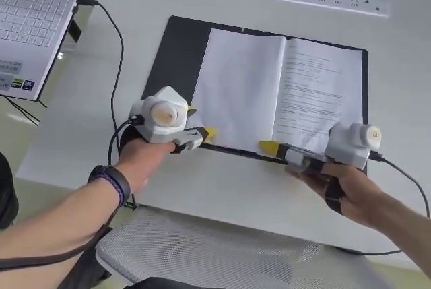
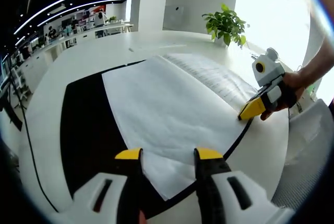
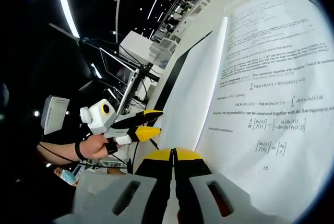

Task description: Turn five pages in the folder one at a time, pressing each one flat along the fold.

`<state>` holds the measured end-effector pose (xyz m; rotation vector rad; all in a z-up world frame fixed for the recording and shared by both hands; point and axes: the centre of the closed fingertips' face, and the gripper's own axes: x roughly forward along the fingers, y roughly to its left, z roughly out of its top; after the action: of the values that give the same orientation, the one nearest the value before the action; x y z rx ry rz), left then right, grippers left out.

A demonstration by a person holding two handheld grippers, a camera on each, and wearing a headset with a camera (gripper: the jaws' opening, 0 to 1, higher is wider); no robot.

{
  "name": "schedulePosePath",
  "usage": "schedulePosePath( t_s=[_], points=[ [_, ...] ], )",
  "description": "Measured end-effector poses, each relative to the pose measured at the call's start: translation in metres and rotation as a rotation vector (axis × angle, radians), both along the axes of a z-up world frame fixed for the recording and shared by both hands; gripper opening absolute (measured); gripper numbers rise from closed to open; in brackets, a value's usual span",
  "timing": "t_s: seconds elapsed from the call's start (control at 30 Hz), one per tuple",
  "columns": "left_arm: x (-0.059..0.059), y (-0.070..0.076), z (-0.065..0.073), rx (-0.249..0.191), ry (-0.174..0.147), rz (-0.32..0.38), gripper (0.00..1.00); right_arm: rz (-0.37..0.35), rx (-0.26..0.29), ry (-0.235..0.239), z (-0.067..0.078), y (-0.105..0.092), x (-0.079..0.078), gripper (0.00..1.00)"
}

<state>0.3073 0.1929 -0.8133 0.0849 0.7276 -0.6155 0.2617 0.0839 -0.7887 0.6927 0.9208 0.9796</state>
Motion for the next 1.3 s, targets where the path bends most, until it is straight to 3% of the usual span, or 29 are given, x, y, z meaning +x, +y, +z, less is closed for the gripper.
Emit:
schedulePosePath(
  t_s=[0.93,1.3],
  points=[
    [-0.002,-0.001,0.0,0.023,0.018,-0.031,0.4,0.001,-0.05,0.017,-0.004,-0.004,-0.011,0.0],
    [-0.005,-0.006,0.002,0.028,0.05,-0.043,0.46,-0.043,-0.039,0.014,-0.001,-0.015,0.0,0.06]
  ],
)
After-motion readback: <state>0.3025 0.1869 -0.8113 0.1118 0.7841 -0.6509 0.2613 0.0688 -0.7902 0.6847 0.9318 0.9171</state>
